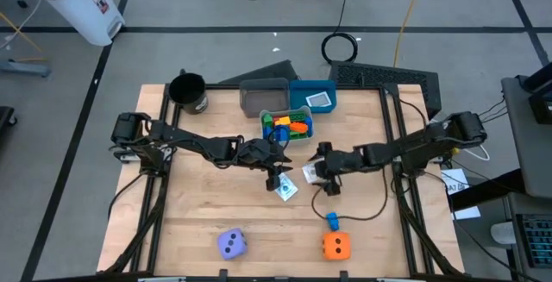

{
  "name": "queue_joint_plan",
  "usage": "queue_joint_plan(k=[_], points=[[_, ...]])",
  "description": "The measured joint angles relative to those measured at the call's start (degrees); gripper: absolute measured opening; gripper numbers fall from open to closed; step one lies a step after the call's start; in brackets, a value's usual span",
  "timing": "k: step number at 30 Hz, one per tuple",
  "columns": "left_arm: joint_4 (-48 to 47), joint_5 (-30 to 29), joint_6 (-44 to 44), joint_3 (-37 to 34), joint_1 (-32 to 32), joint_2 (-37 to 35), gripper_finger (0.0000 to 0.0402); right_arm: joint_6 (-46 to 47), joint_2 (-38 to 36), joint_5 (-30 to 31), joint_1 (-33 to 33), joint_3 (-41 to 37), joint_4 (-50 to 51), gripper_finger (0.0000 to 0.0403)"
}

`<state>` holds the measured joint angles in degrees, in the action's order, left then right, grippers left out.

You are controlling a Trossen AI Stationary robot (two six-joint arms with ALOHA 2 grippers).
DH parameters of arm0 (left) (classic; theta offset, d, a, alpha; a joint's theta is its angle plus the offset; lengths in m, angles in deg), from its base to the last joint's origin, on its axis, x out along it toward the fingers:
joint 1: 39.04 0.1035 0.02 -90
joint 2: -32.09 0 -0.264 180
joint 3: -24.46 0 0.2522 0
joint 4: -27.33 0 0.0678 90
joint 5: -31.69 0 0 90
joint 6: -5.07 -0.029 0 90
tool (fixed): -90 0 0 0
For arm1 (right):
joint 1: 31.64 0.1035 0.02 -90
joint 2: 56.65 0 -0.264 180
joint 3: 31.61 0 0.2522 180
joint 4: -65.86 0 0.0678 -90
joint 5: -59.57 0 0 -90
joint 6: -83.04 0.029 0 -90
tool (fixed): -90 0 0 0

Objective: Pick & Place Toys
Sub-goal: Put the brown deck of cards into the blue bin

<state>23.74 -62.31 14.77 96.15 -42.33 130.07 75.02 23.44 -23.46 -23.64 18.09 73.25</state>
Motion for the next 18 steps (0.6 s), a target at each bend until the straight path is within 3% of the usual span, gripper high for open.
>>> queue_joint_plan(k=[6,13,18], points=[[0.0,0.0,0.0,0.0,0.0,0.0,0.0127,-1.1,6.3,-5.9,-6.9,-0.5,1.4,0.0393],[-0.8,0.0,0.0,0.0,0.0,0.0,0.0127,-1.3,9.4,-10.0,-10.1,-1.5,0.8,0.0388],[-1.1,0.0,0.0,0.0,0.0,0.0,0.0127,-0.2,8.6,-10.2,-10.2,-1.7,1.3,0.033]])
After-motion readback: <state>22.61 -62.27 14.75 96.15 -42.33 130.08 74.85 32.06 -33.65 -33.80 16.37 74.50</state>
